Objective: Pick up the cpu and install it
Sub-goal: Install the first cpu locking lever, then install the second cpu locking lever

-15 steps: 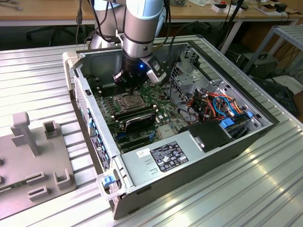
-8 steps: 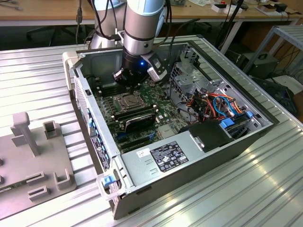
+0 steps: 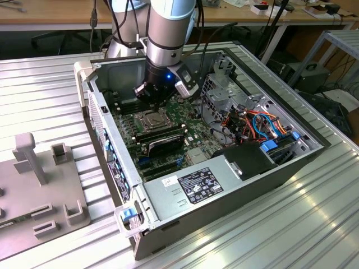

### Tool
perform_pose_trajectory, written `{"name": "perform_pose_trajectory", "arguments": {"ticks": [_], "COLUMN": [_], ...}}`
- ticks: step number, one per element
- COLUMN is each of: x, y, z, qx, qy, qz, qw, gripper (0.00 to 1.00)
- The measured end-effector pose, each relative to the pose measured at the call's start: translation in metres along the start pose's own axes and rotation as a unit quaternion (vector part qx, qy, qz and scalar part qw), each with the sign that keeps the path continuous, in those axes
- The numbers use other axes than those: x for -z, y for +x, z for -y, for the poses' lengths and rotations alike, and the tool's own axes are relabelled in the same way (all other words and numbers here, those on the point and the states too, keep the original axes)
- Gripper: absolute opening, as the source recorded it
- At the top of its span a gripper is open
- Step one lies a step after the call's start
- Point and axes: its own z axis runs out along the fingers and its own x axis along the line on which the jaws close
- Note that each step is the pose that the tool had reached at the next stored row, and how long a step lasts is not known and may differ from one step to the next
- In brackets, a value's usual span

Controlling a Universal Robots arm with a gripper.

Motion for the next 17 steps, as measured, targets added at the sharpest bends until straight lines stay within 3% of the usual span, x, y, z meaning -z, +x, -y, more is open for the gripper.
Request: {"name": "perform_pose_trajectory", "arguments": {"ticks": [5,14,17], "x": [0.0004,0.0005,0.0006], "y": [0.0007,0.0007,0.0007], "z": [0.0051,0.0063,0.0068], "qx": [0.0,0.0,0.0], "qy": [-0.0001,0.0,-0.0016], "qz": [0.0,0.0,0.0], "qw": [1.0,1.0,1.0], "gripper": [0.11,0.11,0.11]}}
